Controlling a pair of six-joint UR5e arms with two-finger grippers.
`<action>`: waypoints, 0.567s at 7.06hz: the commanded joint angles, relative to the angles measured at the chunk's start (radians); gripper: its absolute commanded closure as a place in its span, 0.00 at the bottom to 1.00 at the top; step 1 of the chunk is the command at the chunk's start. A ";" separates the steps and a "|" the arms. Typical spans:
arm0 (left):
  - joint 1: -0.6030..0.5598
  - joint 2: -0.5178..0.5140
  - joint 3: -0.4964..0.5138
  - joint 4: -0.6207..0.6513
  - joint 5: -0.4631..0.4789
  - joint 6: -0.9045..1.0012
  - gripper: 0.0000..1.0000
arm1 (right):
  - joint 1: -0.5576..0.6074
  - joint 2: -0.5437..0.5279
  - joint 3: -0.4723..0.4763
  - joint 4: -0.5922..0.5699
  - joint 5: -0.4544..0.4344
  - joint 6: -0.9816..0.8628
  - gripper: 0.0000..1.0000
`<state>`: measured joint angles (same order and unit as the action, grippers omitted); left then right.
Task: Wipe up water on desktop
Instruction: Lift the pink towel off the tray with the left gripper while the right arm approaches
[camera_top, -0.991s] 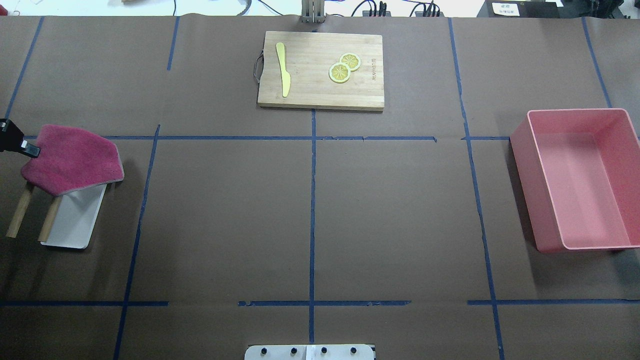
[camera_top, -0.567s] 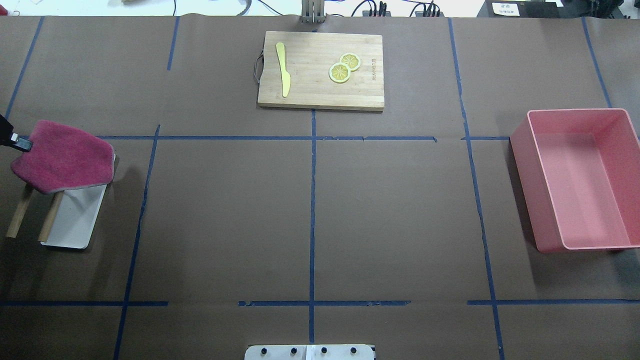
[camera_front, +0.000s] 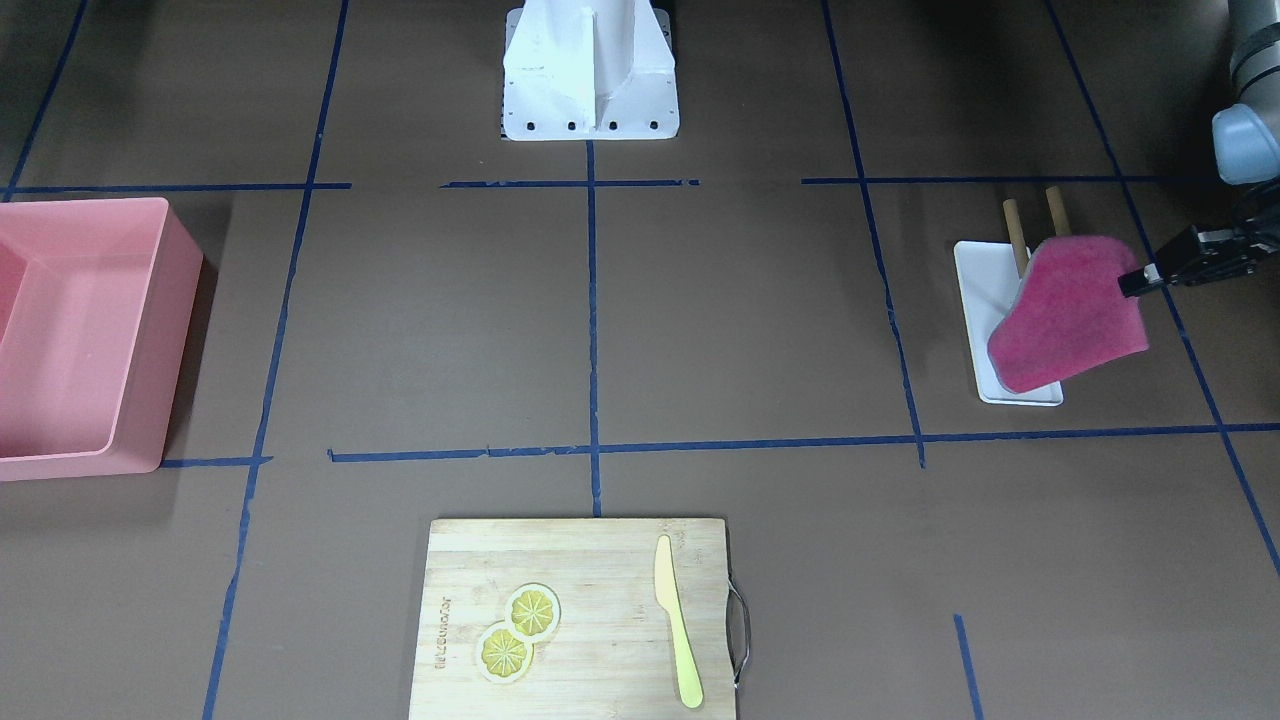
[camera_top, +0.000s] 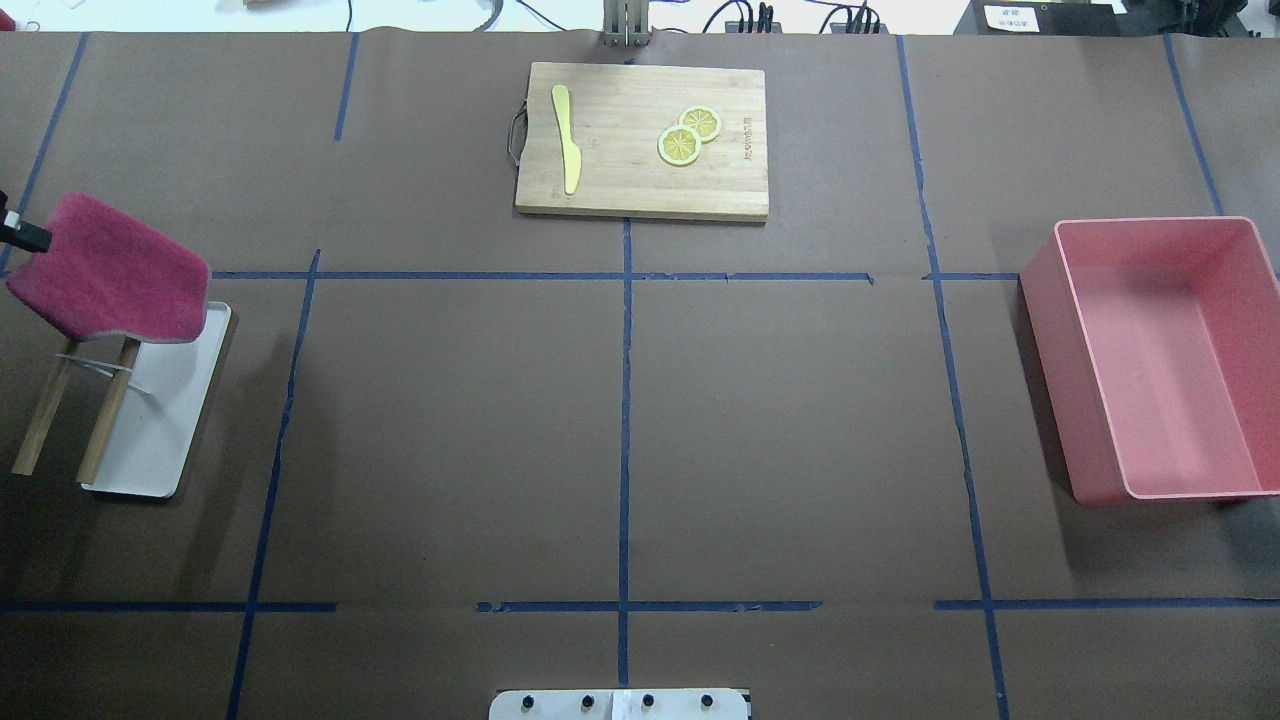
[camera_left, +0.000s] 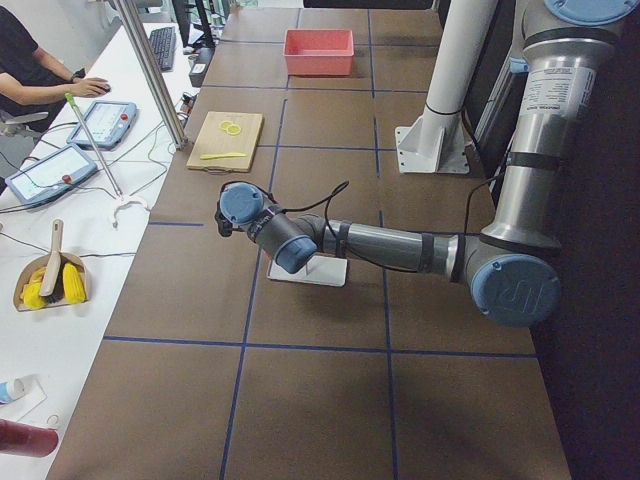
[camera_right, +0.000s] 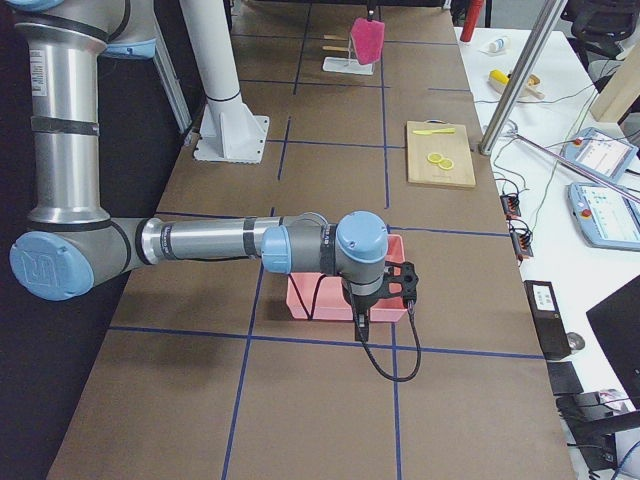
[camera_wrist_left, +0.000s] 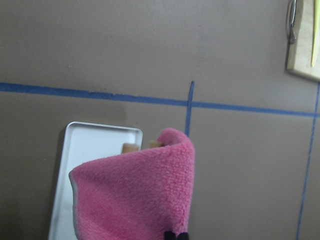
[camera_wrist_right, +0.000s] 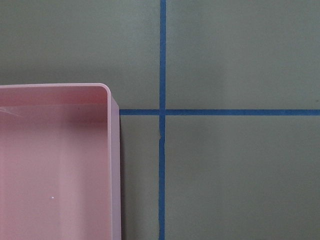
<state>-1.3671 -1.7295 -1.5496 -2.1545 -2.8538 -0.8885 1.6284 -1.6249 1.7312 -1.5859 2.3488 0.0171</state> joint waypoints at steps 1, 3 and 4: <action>-0.040 -0.097 -0.042 0.007 -0.027 -0.232 1.00 | -0.011 -0.024 0.002 0.131 0.023 0.024 0.00; -0.040 -0.180 -0.090 0.007 -0.021 -0.427 1.00 | -0.034 0.005 0.072 0.135 0.104 0.033 0.00; -0.034 -0.227 -0.089 0.008 -0.016 -0.501 1.00 | -0.082 -0.001 0.070 0.142 0.107 0.030 0.00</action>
<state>-1.4044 -1.9030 -1.6288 -2.1472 -2.8751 -1.2920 1.5860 -1.6256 1.7855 -1.4539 2.4414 0.0474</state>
